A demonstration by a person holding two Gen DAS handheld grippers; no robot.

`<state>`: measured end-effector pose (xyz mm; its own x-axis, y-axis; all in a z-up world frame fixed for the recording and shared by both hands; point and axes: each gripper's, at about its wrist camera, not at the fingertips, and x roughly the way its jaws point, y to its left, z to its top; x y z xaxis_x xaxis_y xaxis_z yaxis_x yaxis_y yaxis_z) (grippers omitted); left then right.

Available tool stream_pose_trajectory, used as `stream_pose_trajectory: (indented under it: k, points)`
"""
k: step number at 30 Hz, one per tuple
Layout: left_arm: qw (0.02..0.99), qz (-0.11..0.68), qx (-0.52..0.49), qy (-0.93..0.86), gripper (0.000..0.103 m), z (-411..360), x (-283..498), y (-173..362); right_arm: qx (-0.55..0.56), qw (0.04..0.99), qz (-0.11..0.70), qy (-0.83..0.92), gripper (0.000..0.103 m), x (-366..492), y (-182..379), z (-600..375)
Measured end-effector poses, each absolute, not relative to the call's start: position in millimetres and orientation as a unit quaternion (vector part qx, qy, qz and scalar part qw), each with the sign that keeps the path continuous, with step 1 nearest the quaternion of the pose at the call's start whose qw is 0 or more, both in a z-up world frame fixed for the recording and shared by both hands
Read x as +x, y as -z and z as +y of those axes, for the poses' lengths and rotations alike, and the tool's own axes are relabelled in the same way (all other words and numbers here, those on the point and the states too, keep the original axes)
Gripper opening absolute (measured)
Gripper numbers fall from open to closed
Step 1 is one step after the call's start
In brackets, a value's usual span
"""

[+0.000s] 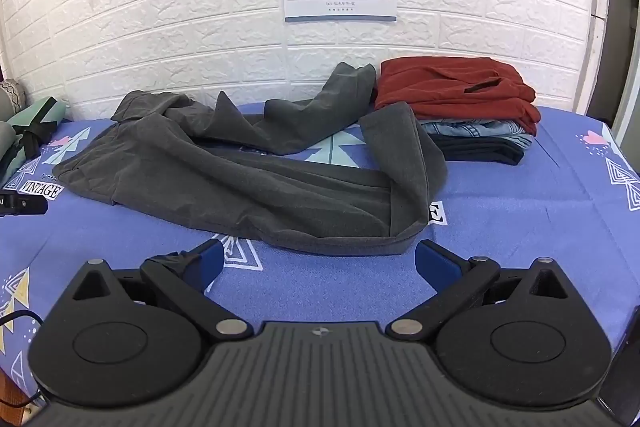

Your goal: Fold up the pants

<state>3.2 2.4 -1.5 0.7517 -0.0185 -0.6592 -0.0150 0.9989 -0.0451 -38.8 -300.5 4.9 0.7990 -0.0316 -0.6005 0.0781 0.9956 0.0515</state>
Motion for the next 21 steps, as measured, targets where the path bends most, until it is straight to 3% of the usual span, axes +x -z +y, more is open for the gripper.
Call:
stream_pose_trajectory:
  k: [21]
  points:
    - [0.932,0.360,-0.034,0.001,0.093,4.4,5.3,3.2,0.039,0.948,0.316,0.029,0.103,-37.5,-2.9,-301.1]
